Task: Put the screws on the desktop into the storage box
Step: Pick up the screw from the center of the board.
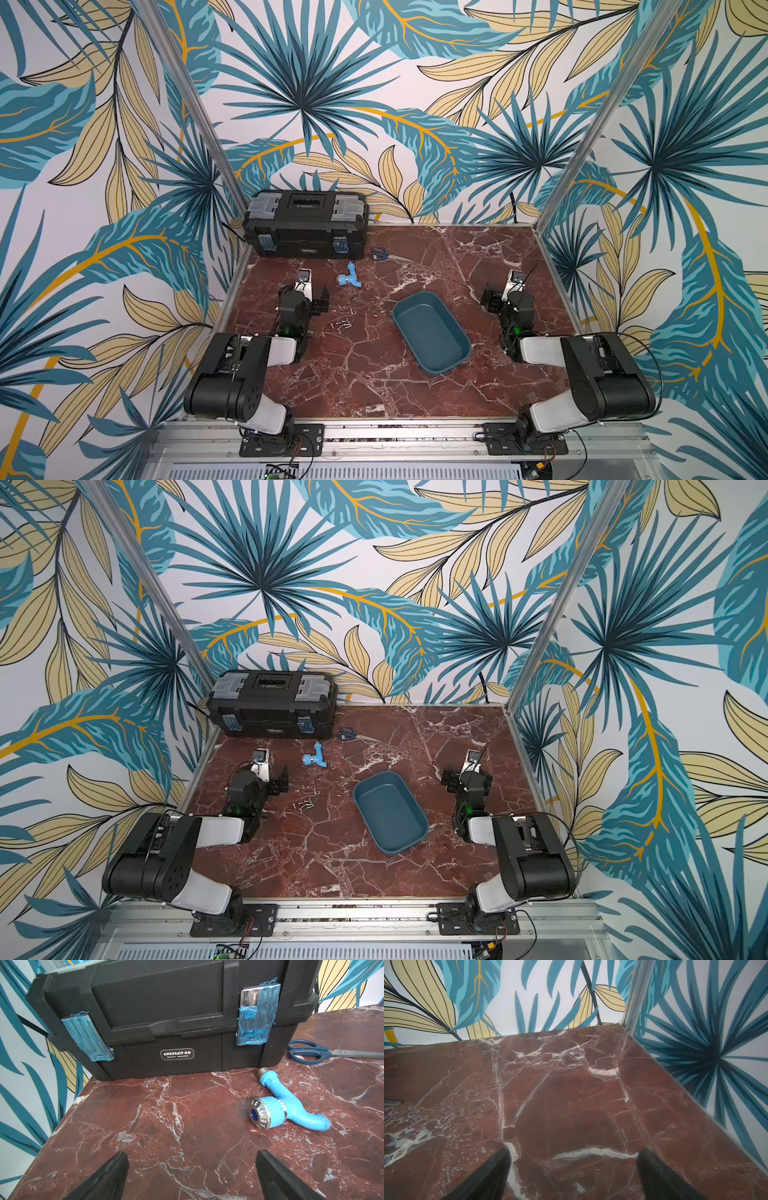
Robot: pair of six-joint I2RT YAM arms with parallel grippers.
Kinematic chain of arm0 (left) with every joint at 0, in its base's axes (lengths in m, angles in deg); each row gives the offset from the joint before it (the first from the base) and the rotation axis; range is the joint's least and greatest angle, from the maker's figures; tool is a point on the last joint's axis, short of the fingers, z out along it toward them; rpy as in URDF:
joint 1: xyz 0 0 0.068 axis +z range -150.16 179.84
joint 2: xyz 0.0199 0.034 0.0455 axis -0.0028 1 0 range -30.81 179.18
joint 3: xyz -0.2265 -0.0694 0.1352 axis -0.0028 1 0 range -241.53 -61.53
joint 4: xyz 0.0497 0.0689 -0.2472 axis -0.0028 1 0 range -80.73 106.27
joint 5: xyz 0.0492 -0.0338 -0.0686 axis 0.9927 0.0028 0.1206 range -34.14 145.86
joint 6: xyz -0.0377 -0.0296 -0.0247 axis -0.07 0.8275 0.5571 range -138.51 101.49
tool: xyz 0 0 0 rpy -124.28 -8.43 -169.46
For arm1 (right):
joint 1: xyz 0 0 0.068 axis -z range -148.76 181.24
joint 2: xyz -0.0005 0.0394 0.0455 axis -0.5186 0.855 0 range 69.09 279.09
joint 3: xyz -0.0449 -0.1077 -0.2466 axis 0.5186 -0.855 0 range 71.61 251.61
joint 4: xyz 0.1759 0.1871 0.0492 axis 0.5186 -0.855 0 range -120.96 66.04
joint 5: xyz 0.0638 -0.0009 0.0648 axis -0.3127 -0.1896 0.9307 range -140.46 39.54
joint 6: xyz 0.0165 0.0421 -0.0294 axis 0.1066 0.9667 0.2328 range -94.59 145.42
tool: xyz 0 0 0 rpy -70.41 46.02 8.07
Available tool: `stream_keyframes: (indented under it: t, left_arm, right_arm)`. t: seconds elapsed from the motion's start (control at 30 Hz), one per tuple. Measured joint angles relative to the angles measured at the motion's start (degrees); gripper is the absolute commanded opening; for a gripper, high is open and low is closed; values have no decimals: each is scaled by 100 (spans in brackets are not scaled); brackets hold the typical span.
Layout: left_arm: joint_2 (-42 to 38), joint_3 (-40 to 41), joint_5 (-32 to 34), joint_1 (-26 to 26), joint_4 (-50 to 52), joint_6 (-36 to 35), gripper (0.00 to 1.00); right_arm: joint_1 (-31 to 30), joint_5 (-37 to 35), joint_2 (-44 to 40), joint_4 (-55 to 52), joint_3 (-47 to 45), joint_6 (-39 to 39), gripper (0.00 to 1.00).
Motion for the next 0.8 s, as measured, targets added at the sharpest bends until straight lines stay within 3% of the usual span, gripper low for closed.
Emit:
stream_keyframes:
  t: [0.7,0.8]
  left_arm:
    - [0,0,7,0,0,0,100]
    - [-116,2,461,-160,87,-9,100]
  right_arm:
    - [0,0,0,0,0,0,100]
    - [0,0,0,0,0,0,99]
